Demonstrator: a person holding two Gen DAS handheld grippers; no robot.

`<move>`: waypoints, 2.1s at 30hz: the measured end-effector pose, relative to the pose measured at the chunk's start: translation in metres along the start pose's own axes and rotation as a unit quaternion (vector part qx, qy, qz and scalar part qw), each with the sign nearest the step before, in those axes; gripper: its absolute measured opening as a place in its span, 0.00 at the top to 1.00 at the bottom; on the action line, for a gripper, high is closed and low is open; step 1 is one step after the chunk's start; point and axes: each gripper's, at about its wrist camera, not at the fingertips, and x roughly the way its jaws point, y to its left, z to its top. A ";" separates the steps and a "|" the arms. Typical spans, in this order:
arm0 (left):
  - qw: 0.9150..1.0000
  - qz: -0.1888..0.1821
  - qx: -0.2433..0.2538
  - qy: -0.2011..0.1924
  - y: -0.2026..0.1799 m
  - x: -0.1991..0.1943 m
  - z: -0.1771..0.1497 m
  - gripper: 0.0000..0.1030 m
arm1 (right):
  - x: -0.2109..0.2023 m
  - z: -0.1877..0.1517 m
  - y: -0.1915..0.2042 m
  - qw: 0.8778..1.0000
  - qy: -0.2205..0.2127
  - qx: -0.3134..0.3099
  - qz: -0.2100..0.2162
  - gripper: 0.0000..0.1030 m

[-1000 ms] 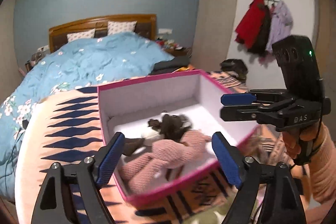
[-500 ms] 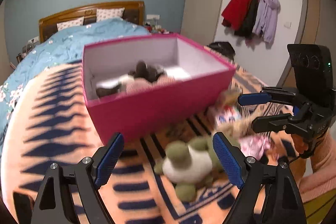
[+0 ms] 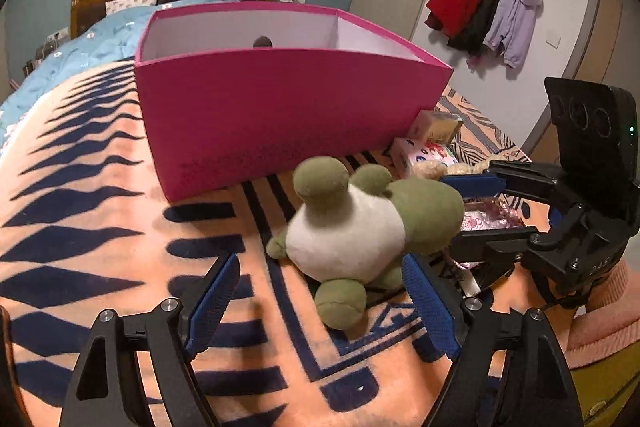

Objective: Organize objects
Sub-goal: 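Reach both grippers to the green frog plush, then grasp the green frog plush with both grippers and lift, then carry the frog into the magenta box and open both grippers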

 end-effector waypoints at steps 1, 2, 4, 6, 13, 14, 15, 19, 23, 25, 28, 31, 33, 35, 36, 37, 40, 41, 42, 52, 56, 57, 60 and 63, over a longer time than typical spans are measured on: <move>1.000 -0.003 -0.001 0.002 0.000 0.002 -0.001 0.23 | 0.001 0.000 -0.001 1.000 -0.001 0.002 -0.001 0.31; 1.000 -0.006 -0.001 0.005 -0.001 0.004 -0.001 0.25 | 0.001 -0.001 0.000 1.000 -0.002 0.002 -0.002 0.31; 1.000 -0.010 -0.005 0.010 -0.002 0.008 -0.002 0.30 | 0.002 -0.003 -0.001 1.000 -0.005 0.005 -0.011 0.31; 1.000 -0.009 -0.007 0.015 -0.002 0.013 -0.001 0.32 | 0.005 -0.003 -0.002 1.000 -0.005 0.007 -0.025 0.32; 0.999 -0.032 -0.016 0.024 -0.004 0.024 -0.003 0.39 | 0.013 -0.003 0.003 1.000 -0.007 -0.008 -0.030 0.41; 0.999 -0.033 -0.017 0.024 -0.004 0.024 -0.002 0.39 | 0.013 -0.004 0.002 1.000 -0.008 -0.008 -0.029 0.42; 0.999 -0.032 -0.017 0.023 -0.005 0.025 -0.001 0.39 | 0.012 -0.004 0.001 1.000 -0.010 -0.006 -0.027 0.43; 0.999 -0.037 -0.020 0.015 -0.009 0.020 0.001 0.39 | 0.005 -0.002 0.003 0.999 -0.020 -0.012 -0.028 0.43; 0.999 -0.037 -0.016 0.000 -0.014 0.010 0.005 0.39 | -0.006 0.003 0.008 0.999 -0.033 -0.026 -0.030 0.43; 0.999 -0.037 -0.012 -0.010 -0.016 0.003 0.009 0.39 | -0.012 0.006 0.011 0.998 -0.040 -0.032 -0.031 0.43; 0.999 -0.036 -0.009 -0.021 -0.017 -0.005 0.014 0.39 | -0.020 0.012 0.015 0.997 -0.050 -0.042 -0.032 0.43; 0.999 -0.032 -0.008 -0.037 -0.018 -0.014 0.020 0.39 | -0.027 0.018 0.017 0.997 -0.059 -0.047 -0.031 0.43; 0.998 -0.030 -0.010 -0.048 -0.018 -0.019 0.025 0.39 | -0.031 0.024 0.019 0.996 -0.065 -0.050 -0.030 0.43; 0.998 -0.030 -0.011 -0.059 -0.019 -0.023 0.031 0.39 | -0.036 0.031 0.020 0.996 -0.072 -0.054 -0.029 0.43; 0.997 -0.029 -0.012 -0.065 -0.018 -0.025 0.032 0.39 | -0.038 0.035 0.021 0.995 -0.076 -0.058 -0.029 0.43; 0.997 -0.028 -0.011 -0.071 -0.017 -0.029 0.035 0.39 | -0.041 0.038 0.022 0.994 -0.080 -0.063 -0.030 0.43; 0.996 -0.019 -0.005 -0.086 -0.020 -0.035 0.051 0.39 | -0.048 0.052 0.026 0.992 -0.094 -0.076 -0.031 0.43; 0.996 -0.015 -0.003 -0.093 -0.020 -0.038 0.055 0.39 | -0.050 0.058 0.026 0.992 -0.098 -0.078 -0.030 0.43; 0.995 -0.012 -0.002 -0.098 -0.020 -0.040 0.060 0.39 | -0.052 0.064 0.025 0.991 -0.103 -0.080 -0.028 0.43; 0.992 0.014 -0.005 -0.122 0.001 -0.047 0.116 0.39 | -0.049 0.128 0.013 0.987 -0.122 -0.105 -0.028 0.43; 0.991 0.020 -0.013 -0.130 0.013 -0.047 0.137 0.39 | -0.043 0.157 0.002 0.986 -0.128 -0.106 -0.022 0.43; 0.991 0.022 -0.015 -0.131 0.015 -0.046 0.142 0.39 | -0.041 0.162 0.000 0.986 -0.129 -0.106 -0.022 0.43; 0.991 0.027 -0.027 -0.130 0.026 -0.038 0.153 0.39 | -0.032 0.177 -0.009 0.987 -0.126 -0.102 -0.018 0.43; 0.992 0.020 -0.044 -0.120 0.041 -0.027 0.160 0.39 | -0.019 0.188 -0.018 0.988 -0.117 -0.097 -0.015 0.43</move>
